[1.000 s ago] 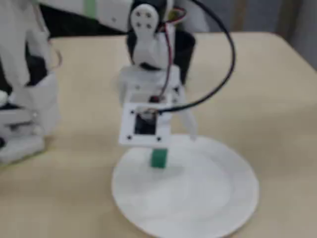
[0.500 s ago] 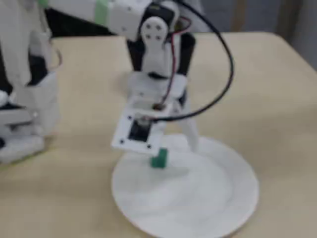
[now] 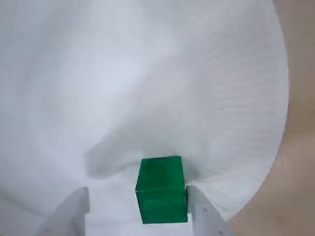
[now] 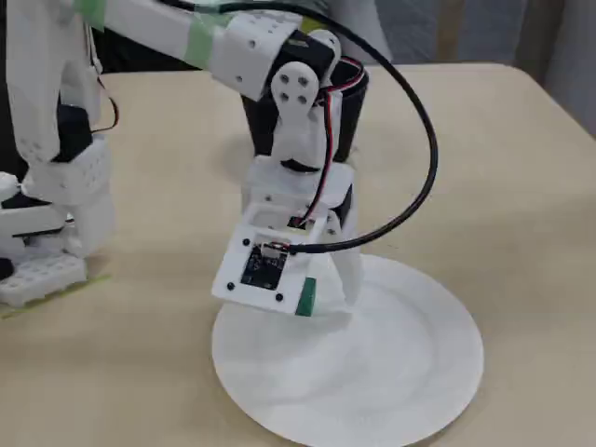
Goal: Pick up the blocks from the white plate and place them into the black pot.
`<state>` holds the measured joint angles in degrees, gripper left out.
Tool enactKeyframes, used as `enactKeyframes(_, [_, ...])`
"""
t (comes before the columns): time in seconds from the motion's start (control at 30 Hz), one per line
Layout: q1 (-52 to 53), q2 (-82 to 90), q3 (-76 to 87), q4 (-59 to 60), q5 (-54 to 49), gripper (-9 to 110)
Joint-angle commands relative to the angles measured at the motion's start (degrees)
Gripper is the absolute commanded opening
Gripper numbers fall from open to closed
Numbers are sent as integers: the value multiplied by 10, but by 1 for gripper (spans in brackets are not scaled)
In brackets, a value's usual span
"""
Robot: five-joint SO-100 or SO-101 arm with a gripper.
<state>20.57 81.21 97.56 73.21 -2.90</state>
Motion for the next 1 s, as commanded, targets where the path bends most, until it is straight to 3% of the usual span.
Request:
enactKeyframes(0.0, [4, 4, 4, -22, 4, 27])
enactKeyframes(0.33, [-2, 11, 53, -112, 14, 21])
enactKeyframes(0.53, [-6, 15, 68, -163, 40, -2])
enactKeyframes(0.97, [-40, 192, 59, -279, 89, -2])
